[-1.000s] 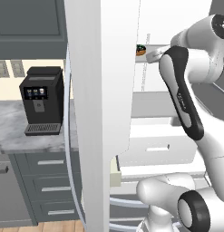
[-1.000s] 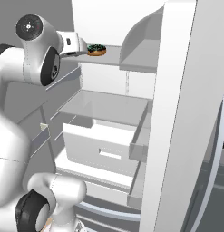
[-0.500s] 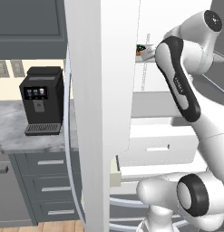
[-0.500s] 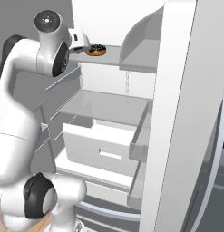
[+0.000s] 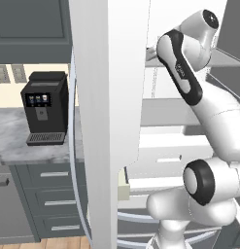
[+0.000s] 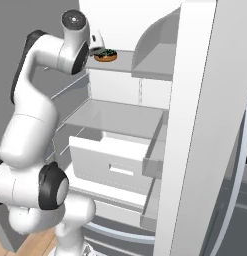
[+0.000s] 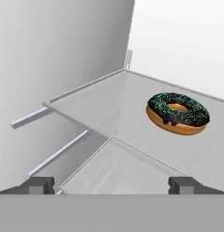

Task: Take the donuts from the fridge and place them on the empty tray on the dining counter.

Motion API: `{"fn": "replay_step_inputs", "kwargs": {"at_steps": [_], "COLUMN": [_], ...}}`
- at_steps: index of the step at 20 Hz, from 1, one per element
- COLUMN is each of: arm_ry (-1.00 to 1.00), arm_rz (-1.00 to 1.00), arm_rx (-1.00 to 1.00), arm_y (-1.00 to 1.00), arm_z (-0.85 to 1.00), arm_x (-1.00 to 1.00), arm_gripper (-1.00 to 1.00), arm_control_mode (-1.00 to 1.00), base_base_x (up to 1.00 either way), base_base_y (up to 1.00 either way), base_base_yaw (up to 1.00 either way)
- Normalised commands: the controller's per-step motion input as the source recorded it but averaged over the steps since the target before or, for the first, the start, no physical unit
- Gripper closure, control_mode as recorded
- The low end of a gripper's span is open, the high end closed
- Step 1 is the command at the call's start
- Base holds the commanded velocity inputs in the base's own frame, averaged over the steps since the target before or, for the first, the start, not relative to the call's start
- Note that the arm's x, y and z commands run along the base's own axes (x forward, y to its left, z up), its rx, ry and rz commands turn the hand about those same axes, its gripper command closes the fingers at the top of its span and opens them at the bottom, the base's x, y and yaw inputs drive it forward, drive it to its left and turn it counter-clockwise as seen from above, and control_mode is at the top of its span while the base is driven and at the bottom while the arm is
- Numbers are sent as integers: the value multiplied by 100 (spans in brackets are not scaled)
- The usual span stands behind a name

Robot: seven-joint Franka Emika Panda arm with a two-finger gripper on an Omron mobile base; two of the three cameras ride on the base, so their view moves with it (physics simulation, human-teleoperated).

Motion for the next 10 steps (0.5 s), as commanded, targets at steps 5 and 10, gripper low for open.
{"fn": "replay_step_inputs", "kwargs": {"at_steps": [5, 10], "arm_ry": [0, 8], "arm_rz": [5, 5], "arm_rx": [0, -4], "arm_y": [2, 9], "arm_z": [-8, -22], "arm_x": [64, 69], "arm_gripper": [-100, -100], "arm_control_mode": [-100, -100], "base_base_x": [0, 0], "base_base_y": [0, 0], "base_base_yaw": [0, 0]}}
